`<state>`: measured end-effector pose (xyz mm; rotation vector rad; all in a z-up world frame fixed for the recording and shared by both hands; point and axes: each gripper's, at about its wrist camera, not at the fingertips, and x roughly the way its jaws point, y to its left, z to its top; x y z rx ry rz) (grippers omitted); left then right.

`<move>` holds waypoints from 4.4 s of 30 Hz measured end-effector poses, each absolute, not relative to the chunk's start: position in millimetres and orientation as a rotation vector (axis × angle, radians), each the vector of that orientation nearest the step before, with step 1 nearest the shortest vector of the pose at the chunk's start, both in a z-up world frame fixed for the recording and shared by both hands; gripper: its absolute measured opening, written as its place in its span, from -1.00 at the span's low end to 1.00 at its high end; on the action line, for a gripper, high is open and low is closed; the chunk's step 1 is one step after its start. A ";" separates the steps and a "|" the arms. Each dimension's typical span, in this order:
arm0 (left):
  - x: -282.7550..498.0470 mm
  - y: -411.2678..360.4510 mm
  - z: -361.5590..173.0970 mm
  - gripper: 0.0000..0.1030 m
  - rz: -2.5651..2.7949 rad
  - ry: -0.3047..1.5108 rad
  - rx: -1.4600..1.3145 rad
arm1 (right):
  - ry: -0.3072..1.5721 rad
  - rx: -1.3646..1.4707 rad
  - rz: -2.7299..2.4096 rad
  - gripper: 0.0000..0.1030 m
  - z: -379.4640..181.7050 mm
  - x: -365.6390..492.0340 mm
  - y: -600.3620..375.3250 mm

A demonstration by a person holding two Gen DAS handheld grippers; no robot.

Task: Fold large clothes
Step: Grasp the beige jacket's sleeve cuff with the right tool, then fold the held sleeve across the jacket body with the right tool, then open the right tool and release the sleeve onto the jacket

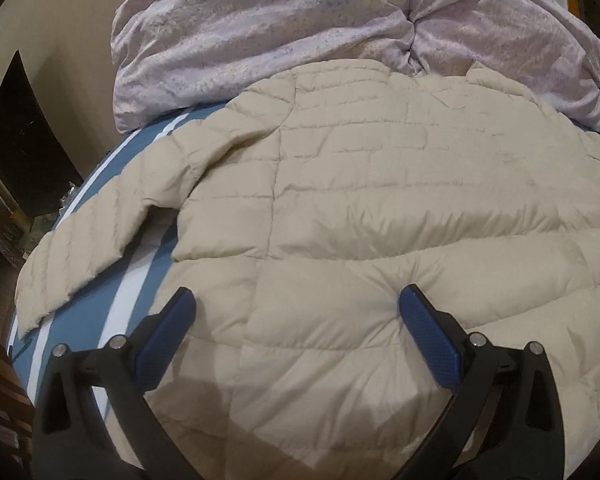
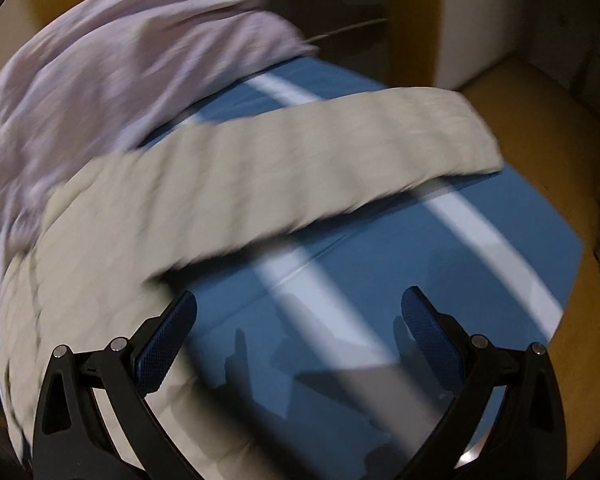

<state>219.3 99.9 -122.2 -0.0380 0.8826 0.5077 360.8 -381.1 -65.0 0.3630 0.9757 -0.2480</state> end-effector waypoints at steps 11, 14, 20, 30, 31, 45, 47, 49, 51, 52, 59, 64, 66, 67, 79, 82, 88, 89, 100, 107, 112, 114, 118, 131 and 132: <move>222.1 102.2 -130.0 0.96 0.498 0.915 -0.056 | 0.924 0.473 -0.617 0.69 -89.5 419.2 -518.2; 222.3 104.0 -130.3 0.97 0.493 0.916 -0.069 | 0.937 0.526 -0.633 0.52 -99.0 425.2 -541.0; 222.2 106.0 -130.4 0.97 0.486 0.918 -0.086 | 0.932 0.535 -0.628 0.36 -98.4 419.6 -545.8; 221.8 109.9 -131.1 0.97 0.471 0.921 -0.121 | 0.875 0.381 -0.555 -0.80 -81.6 413.5 -516.5; 221.7 110.2 -131.2 0.97 0.469 0.921 -0.125 | 0.858 0.352 -0.549 -0.80 -75.2 414.7 -510.4; 220.9 113.7 -131.9 0.96 0.455 0.922 -0.156 | 0.786 0.108 -0.112 -0.80 -27.2 454.8 -305.9; 220.9 113.9 -132.0 0.96 0.453 0.923 -0.160 | 0.796 0.086 -0.039 -0.80 -31.5 457.3 -270.9; 220.6 114.6 -132.0 0.96 0.451 0.922 -0.164 | 0.819 0.063 0.053 -0.80 -36.7 459.8 -229.0; 220.3 115.3 -131.9 0.96 0.450 0.922 -0.167 | 0.839 0.047 0.128 -0.80 -42.0 457.7 -194.5; 220.0 115.6 -131.9 0.96 0.449 0.922 -0.168 | 0.853 0.035 0.171 -0.80 -46.2 457.1 -174.6; 219.8 116.6 -131.4 0.96 0.446 0.922 -0.176 | 0.929 0.000 0.358 -0.80 -67.0 436.0 -90.9; 219.6 116.8 -131.4 0.96 0.446 0.922 -0.177 | 0.940 -0.026 0.410 -0.80 -68.9 426.1 -61.0; 219.6 116.9 -131.4 0.96 0.446 0.922 -0.176 | 0.942 -0.022 0.430 -0.80 -68.1 422.1 -53.5; 219.6 116.9 -131.4 0.96 0.446 0.922 -0.176 | 0.943 -0.021 0.439 -0.80 -66.7 420.2 -50.1; 220.0 117.1 -131.5 0.96 0.445 0.921 -0.179 | 0.970 -0.037 0.630 0.20 -57.6 395.4 -7.7; 219.9 117.7 -131.3 0.96 0.445 0.922 -0.179 | 0.882 -0.014 0.670 0.22 -38.0 382.1 -15.4; 220.2 117.8 -131.3 0.96 0.444 0.922 -0.180 | 0.773 -0.080 0.432 0.22 -31.7 394.8 -39.6; 220.4 117.3 -131.4 0.96 0.444 0.922 -0.181 | 0.796 -0.095 0.388 0.22 -40.9 401.3 -42.4; 220.8 117.8 -131.6 0.96 0.444 0.922 -0.181 | 0.911 -0.127 0.350 0.62 -92.4 406.5 -21.9; 220.9 117.1 -131.7 0.96 0.445 0.922 -0.180 | 0.886 -0.211 0.308 0.72 -108.3 402.7 -9.8; 220.7 117.1 -132.3 0.96 0.449 0.922 -0.181 | 0.908 -0.173 0.322 0.77 -111.0 407.4 -15.4; 220.6 115.5 -133.1 0.96 0.456 0.921 -0.176 | 0.909 -0.172 0.321 0.79 -111.2 407.6 -15.4; 218.4 109.7 -132.4 0.96 0.477 0.916 -0.158 | 0.911 -0.168 0.324 0.80 -111.5 408.2 -16.2; 111.7 223.1 -88.3 0.96 0.673 0.828 -0.298 | 0.912 -0.148 0.346 0.88 -110.4 408.3 -17.4; 105.7 234.0 -86.9 0.96 0.704 0.833 -0.296 | 0.912 -0.146 0.349 0.89 -110.4 408.4 -17.5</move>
